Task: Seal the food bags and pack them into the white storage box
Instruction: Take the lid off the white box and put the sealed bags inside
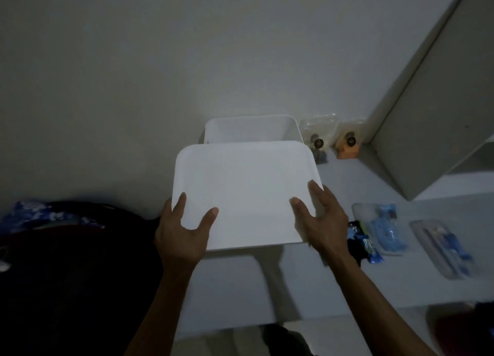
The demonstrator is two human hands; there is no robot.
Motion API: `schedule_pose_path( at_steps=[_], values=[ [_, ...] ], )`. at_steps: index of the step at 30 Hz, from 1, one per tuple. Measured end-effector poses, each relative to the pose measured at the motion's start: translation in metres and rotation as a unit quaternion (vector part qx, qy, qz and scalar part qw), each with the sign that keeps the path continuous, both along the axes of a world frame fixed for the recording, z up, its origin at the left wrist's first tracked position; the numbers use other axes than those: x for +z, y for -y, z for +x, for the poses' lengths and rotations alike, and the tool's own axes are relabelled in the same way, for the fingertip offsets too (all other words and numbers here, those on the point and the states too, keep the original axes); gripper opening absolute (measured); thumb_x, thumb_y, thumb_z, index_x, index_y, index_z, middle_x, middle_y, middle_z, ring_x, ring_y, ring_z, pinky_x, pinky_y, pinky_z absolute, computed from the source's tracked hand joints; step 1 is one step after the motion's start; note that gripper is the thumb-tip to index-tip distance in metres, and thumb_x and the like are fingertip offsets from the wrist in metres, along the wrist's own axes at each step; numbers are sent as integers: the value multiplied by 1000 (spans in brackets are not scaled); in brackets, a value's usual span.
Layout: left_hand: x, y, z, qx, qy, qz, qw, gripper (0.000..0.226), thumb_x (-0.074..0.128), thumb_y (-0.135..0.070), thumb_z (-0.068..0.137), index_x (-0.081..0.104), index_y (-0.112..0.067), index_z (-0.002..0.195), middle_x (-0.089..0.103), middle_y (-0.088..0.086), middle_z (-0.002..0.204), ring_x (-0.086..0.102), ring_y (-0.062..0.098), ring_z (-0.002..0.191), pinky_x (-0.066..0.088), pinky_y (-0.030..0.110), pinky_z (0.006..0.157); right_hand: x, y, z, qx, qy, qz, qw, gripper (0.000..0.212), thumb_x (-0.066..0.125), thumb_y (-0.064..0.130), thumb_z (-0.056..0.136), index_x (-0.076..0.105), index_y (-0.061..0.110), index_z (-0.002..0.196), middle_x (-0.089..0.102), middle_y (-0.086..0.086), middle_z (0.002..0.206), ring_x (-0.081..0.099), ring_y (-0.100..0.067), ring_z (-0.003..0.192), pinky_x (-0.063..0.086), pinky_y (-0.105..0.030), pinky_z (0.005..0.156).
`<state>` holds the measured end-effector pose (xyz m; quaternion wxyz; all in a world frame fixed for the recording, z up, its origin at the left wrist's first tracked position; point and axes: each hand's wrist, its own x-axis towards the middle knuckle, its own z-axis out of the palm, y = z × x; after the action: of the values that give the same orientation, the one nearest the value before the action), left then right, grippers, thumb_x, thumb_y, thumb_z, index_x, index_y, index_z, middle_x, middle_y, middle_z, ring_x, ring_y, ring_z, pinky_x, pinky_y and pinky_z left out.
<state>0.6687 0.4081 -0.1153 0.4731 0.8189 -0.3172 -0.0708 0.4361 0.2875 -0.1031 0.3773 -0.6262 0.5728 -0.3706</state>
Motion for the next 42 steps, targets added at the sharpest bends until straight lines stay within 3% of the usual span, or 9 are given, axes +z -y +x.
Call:
schedule_pose_path(
  at_steps=[5,10,13,17,20,22,28,33,42],
  values=[
    [-49,-54,-22,-17,58,29,998,75,83,-45,70,61,-3,127,59,14,131,59,28,116,48,30,96,-46,-53,-24,6,5,42,999,62,76,39,83,54,24,140,44,1,151,36,-7,139,30,-28,113],
    [-91,-61,-33,-6,-20,192,981,79,72,-56,76,49,-17,141,44,10,148,44,30,132,37,42,108,-101,-63,-31,12,-12,110,994,64,76,39,84,53,22,142,44,-2,151,34,-7,139,28,-24,109],
    [-123,-52,-31,-12,-43,221,974,82,72,-57,76,48,-15,142,41,12,150,41,32,136,31,44,112,-137,-54,-30,17,-38,125,991,66,75,41,84,52,20,142,47,-3,148,36,-13,141,31,-26,109],
    [-166,-41,-31,-12,-65,225,972,84,75,-54,74,48,-12,142,41,12,150,41,32,135,32,41,112,-177,-39,-29,23,-68,110,991,66,74,40,86,51,15,142,50,-6,146,38,-1,127,33,-22,104],
    [-190,-39,-34,-14,-71,220,973,86,76,-57,72,48,-14,142,42,9,148,42,30,133,37,42,110,-203,-32,-32,35,-108,87,990,69,69,52,85,51,17,142,48,-9,149,39,-14,138,34,-45,115],
    [-202,-38,-35,-13,-58,216,975,88,73,-61,70,49,-15,141,43,10,146,43,30,131,39,43,108,-215,-29,-34,33,-142,74,987,73,61,62,83,51,19,142,47,-9,149,37,-24,141,34,-57,112],
    [-218,-35,-40,-16,-8,237,971,86,70,-61,74,42,-20,144,35,6,148,33,32,133,36,48,110,-227,-26,-36,49,-217,32,974,72,50,61,87,47,19,145,40,-10,153,28,-25,145,18,-49,114],
    [-220,-37,-44,-26,13,263,964,83,64,-62,80,38,-21,147,27,6,155,24,33,138,27,54,113,-239,-26,-37,74,-302,14,950,67,34,68,90,43,22,138,41,-10,149,30,-27,142,26,-56,112],
    [-210,-34,-42,-51,35,282,957,80,60,-60,83,38,-18,148,26,13,156,18,29,145,17,51,117,-228,-27,-36,101,-305,46,946,71,35,66,89,35,24,147,26,-11,159,17,-27,148,17,-55,116]
  ],
)
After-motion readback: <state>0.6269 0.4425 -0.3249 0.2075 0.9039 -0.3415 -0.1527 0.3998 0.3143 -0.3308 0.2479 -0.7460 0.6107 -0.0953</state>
